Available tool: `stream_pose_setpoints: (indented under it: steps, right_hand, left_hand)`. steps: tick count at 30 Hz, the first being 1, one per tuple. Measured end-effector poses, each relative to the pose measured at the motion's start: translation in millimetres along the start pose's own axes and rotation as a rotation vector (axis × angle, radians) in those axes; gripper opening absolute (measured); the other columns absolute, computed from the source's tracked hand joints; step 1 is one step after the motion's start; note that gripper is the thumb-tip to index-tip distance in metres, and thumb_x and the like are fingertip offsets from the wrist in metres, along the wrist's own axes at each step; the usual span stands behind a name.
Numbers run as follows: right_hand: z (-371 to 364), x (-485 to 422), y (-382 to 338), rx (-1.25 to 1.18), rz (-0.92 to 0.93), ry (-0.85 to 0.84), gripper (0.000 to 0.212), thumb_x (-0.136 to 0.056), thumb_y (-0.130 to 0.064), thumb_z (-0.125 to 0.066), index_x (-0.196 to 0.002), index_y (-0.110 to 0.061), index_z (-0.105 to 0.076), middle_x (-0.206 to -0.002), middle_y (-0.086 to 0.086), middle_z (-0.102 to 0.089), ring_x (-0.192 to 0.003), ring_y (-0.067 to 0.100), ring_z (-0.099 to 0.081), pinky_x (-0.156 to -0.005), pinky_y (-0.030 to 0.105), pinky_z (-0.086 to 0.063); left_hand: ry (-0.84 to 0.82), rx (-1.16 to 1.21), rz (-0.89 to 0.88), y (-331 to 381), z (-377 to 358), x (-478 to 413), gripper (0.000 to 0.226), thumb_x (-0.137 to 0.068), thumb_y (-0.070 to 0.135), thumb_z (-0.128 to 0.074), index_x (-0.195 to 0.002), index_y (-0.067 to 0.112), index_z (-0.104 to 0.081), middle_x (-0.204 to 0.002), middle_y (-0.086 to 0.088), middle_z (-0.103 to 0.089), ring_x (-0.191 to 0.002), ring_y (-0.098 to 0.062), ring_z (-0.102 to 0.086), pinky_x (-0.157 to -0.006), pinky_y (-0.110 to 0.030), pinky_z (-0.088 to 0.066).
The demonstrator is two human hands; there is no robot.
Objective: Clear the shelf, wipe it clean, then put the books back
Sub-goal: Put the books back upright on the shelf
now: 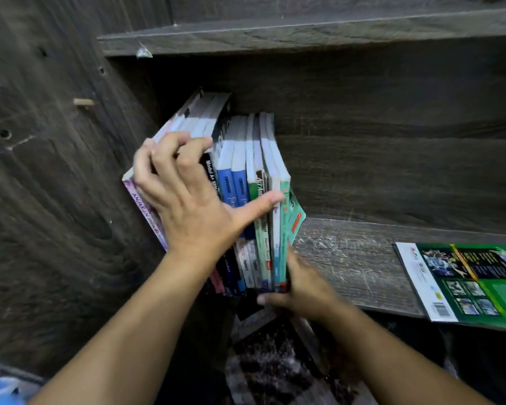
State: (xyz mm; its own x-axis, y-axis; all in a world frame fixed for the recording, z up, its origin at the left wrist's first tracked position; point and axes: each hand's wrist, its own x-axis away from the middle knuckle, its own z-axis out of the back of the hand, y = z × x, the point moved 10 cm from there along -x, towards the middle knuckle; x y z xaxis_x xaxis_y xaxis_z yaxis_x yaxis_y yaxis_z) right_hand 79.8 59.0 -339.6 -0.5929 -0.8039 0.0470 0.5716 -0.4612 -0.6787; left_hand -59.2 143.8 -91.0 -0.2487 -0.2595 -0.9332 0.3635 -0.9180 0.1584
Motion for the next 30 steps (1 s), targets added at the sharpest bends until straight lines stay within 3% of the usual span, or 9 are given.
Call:
stream_pose_setpoints:
  steps: [2,4,8,11,15,18,21,24,30]
  right_hand:
    - [8,5,2,0.006,-0.039,-0.114,0.131,-0.056,-0.068,-0.078,-0.145,-0.053,0.018,-0.156,-0.009,-0.03,-0.139,0.017,-0.036,-0.113,0.043,-0.034]
    - [16,9,0,0.02,-0.056,-0.099,0.127,-0.064,-0.057,-0.081,-0.137,-0.061,0.023,-0.156,-0.005,-0.032,-0.136,0.018,-0.041,-0.112,0.042,-0.036]
    - [7,20,-14,-0.036,-0.06,-0.047,0.113,-0.083,-0.041,-0.073,-0.142,-0.055,0.022,-0.154,0.003,-0.036,-0.132,0.021,-0.045,-0.111,0.035,-0.036]
    - [9,24,-20,-0.014,-0.066,-0.013,0.111,-0.085,-0.039,-0.071,-0.146,-0.049,0.02,-0.154,0.006,-0.037,-0.133,0.022,-0.044,-0.109,0.033,-0.034]
    - [19,24,-20,0.143,-0.121,-0.084,0.122,-0.078,-0.04,-0.078,-0.145,-0.048,0.023,-0.147,0.007,-0.046,-0.126,0.025,-0.051,-0.106,0.039,-0.041]
    - [31,31,-24,0.343,-0.12,-0.127,0.115,-0.082,-0.035,-0.075,-0.15,-0.04,0.016,-0.148,0.005,-0.042,-0.124,0.026,-0.051,-0.098,0.04,-0.047]
    - [43,35,-32,0.491,-0.099,-0.071,0.1,-0.086,-0.034,-0.07,-0.153,-0.035,0.005,-0.151,0.004,-0.035,-0.123,0.027,-0.052,-0.095,0.042,-0.05]
    - [54,36,-45,0.546,-0.055,-0.001,0.086,-0.09,-0.033,-0.063,-0.153,-0.034,-0.004,-0.152,0.003,-0.034,-0.121,0.028,-0.054,-0.092,0.043,-0.052]
    - [78,44,-72,0.443,0.013,0.101,0.077,-0.092,-0.029,-0.059,-0.152,-0.037,-0.012,-0.152,-0.003,-0.033,-0.125,0.025,-0.051,-0.089,0.039,-0.049]
  left_hand:
    - [0.06,-0.002,-0.036,-10,1,1,0.099,-0.058,0.089,-0.06,-0.118,0.012,-0.041,-0.124,-0.017,-0.043,-0.12,-0.033,-0.029,-0.113,-0.047,-0.023]
    - [0.101,0.017,-0.057,-15,3,0,0.102,-0.056,0.088,-0.063,-0.118,0.01,-0.043,-0.123,-0.018,-0.046,-0.121,-0.034,-0.03,-0.113,-0.047,-0.023]
    - [0.108,0.074,-0.082,-15,2,-2,0.103,-0.057,0.088,-0.06,-0.118,0.005,-0.048,-0.124,-0.008,-0.038,-0.122,-0.032,-0.029,-0.114,-0.045,-0.024]
    - [0.056,0.11,-0.077,-16,2,-4,0.104,-0.057,0.086,-0.063,-0.119,0.004,-0.048,-0.126,-0.007,-0.036,-0.124,-0.032,-0.027,-0.115,-0.042,-0.02]
    - [-0.047,0.084,-0.079,-16,2,-2,0.107,-0.061,0.087,-0.058,-0.128,0.006,-0.041,-0.134,-0.007,-0.031,-0.131,-0.033,-0.022,-0.117,-0.041,-0.014]
    - [-0.16,0.015,-0.065,-18,1,3,0.11,-0.063,0.088,-0.055,-0.138,0.01,-0.035,-0.145,-0.01,-0.025,-0.138,-0.036,-0.016,-0.116,-0.051,-0.012]
    - [-0.215,-0.035,-0.083,-7,7,9,0.085,-0.079,0.076,-0.053,-0.139,0.017,-0.044,-0.15,-0.011,-0.018,-0.14,-0.038,-0.011,-0.11,-0.061,-0.012]
    - [-0.224,-0.048,-0.107,12,12,15,0.043,-0.089,0.048,-0.057,-0.124,0.023,-0.06,-0.15,-0.008,-0.031,-0.139,-0.036,-0.016,-0.108,-0.058,-0.011]
    - [-0.225,-0.03,0.016,18,18,18,0.024,-0.084,0.036,-0.063,-0.105,0.024,-0.068,-0.139,-0.003,-0.05,-0.134,-0.033,-0.024,-0.106,-0.047,-0.011]
